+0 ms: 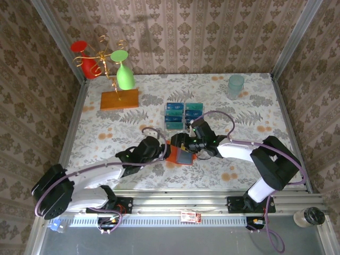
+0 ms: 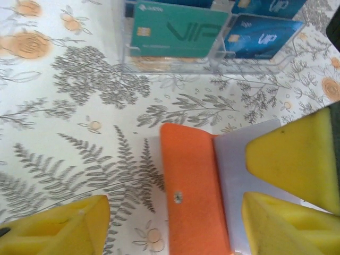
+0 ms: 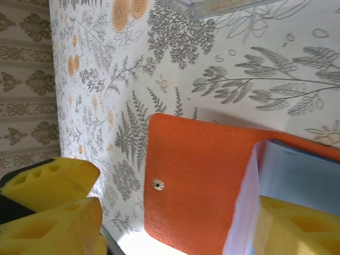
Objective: Put the credit cards into the card holder
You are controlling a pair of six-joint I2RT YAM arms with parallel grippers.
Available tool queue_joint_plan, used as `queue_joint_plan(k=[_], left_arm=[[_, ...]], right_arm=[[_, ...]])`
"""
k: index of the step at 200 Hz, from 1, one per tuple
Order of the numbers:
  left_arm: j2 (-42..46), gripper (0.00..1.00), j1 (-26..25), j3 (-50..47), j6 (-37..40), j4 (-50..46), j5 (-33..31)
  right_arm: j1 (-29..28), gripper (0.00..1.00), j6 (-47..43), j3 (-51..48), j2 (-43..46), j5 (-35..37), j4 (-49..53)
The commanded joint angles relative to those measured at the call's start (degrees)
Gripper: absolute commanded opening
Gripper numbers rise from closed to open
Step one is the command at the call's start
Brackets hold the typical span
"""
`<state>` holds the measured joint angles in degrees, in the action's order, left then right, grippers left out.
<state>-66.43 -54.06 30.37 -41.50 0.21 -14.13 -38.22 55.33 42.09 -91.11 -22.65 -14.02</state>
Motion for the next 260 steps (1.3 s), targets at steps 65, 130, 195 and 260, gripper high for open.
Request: queue_joint_plan(k=[65,130,195,260], left_arm=[[8.47,0.67,5.25,-2.68,0.35,-2.93,-0.05],[7.84,0.67,5.35,-2.56,-0.15,-3.24,0.78],[5.84,0.67,5.31,-1.61,0.23,-2.49,1.68],[1.42,0.69,4.8,0.77,1.69,-3.91,2.58]], right_arm=[[-3.0,0.73,2.44,2.34,-8.23,-0.45,-3.6],[-2.33,0.67,2.05,1.09,-7.16,-1.0,-4.05],[-1.06,0.2,0.63,0.7,-6.43,-0.98,-2.41],[-0.89,0.1,-0.92,4.45,-10.46,-1.88,2.13]])
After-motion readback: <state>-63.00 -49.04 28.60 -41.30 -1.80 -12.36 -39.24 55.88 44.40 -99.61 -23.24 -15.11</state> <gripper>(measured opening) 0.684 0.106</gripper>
